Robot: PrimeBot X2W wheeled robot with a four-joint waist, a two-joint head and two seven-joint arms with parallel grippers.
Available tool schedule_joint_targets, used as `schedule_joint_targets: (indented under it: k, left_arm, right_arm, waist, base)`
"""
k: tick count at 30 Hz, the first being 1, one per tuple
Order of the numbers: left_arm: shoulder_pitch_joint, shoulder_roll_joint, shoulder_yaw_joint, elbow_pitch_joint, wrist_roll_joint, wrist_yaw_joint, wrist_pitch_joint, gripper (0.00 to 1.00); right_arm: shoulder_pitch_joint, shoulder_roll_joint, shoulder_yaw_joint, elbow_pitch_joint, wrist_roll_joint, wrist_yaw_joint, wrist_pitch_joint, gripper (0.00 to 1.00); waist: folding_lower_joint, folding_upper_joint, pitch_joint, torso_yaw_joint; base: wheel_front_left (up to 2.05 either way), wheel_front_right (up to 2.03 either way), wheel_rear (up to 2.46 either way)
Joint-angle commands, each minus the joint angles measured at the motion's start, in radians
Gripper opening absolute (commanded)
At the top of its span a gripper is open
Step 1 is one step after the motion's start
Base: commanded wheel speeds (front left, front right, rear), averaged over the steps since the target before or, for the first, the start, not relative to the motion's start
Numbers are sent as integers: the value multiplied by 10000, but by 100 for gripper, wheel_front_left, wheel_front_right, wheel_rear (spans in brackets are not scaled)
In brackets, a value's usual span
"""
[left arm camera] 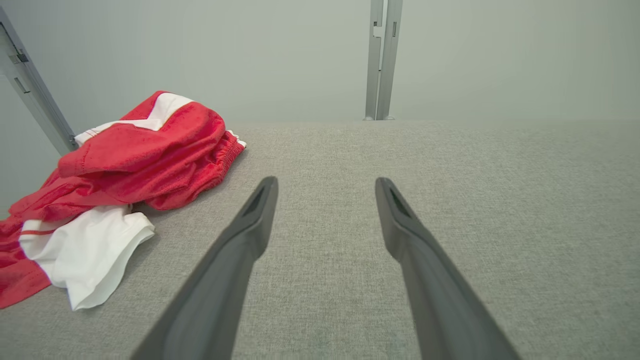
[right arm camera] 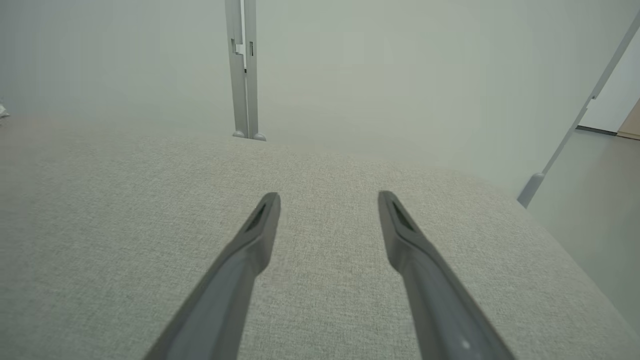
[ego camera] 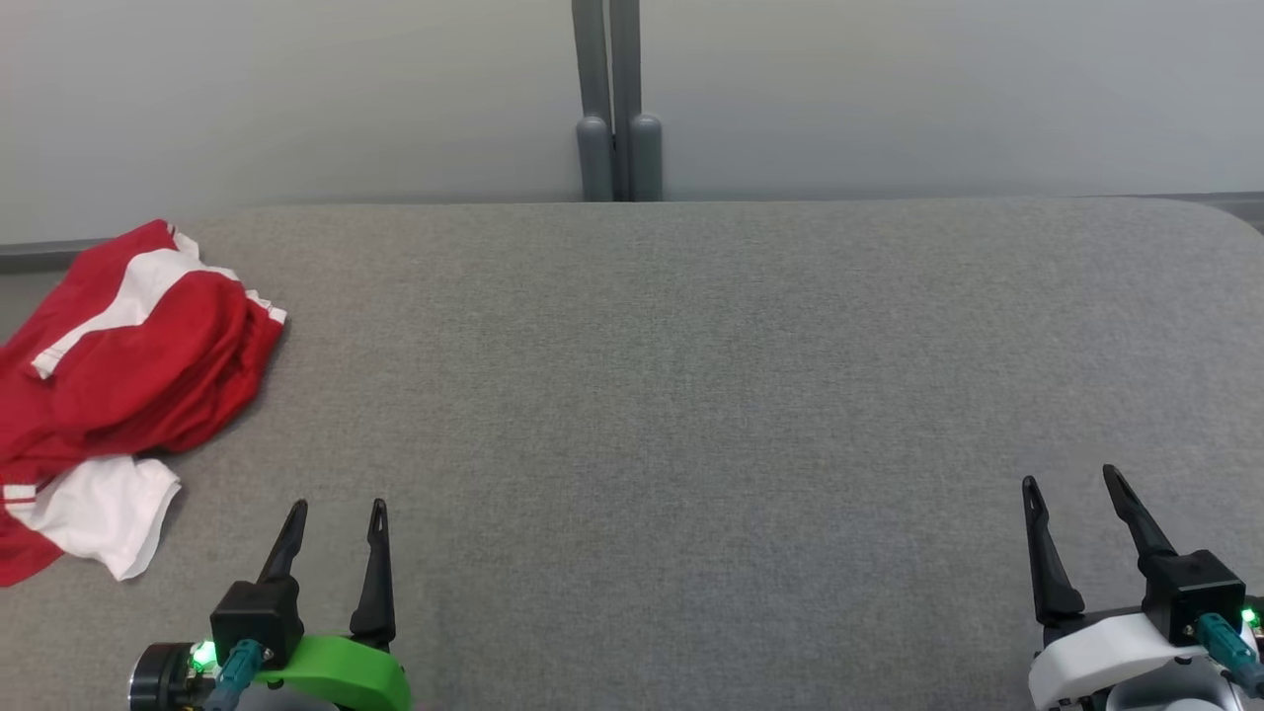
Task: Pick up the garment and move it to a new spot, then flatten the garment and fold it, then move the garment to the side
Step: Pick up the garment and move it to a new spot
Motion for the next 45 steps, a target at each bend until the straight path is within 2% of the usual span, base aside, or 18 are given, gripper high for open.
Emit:
schedule_joint_targets:
  k: [1, 13, 19, 26, 32, 36, 39, 45]
  left_arm:
    - [-47, 2, 17, 0, -42, -25, -4, 100]
    - [268, -18, 539, -100, -102, 105, -2, 100]
    - [600, -25, 1142, -309, -194, 152, -2, 100]
    - [368, -41, 1438, -811, -398, 76, 0, 100]
    - [-856, -49, 761, -500, -1728, -60, 1, 100]
    - [-2331, -42, 146, 491, -2007, -175, 35, 100]
    - [-3554, 156, -22, 1374, -2087, -239, 479, 100]
    - [-5651, 997, -88, 2951, -1699, -44, 1450, 100]
  right_arm:
    - [145, -38, -5, -36, 24, 1, -35, 100]
    - [-45, 42, 730, 19, 172, 1, -35, 100]
    - [-221, 21, 1222, 92, 328, -1, -35, 100]
    - [-339, -130, 1401, -43, 393, -1, -35, 100]
    - [-974, -647, 1736, -306, 474, -1, -35, 100]
    - [-1672, -1040, 2061, -601, 578, -1, -35, 100]
    - [-2073, -1181, 2291, -727, 651, -1, -33, 100]
    - [-2503, -1243, 2628, -778, 797, -1, -35, 100]
  waist:
    - [0, 0, -60, 598]
    - [0, 0, -224, 3172]
    - [0, 0, -182, 3659]
    - [0, 0, 295, 3473]
    - [0, 0, 1507, 2878]
    - [0, 0, 2642, 2337]
    - [0, 0, 3257, 1967]
    - [0, 0, 3988, 1376]
  base:
    - [0, 0, 0]
    - [0, 0, 0]
    - [0, 0, 0]
    - [0, 0, 0]
    - [0, 0, 0]
    - [0, 0, 0]
    - [0, 0, 0]
    - [0, 0, 0]
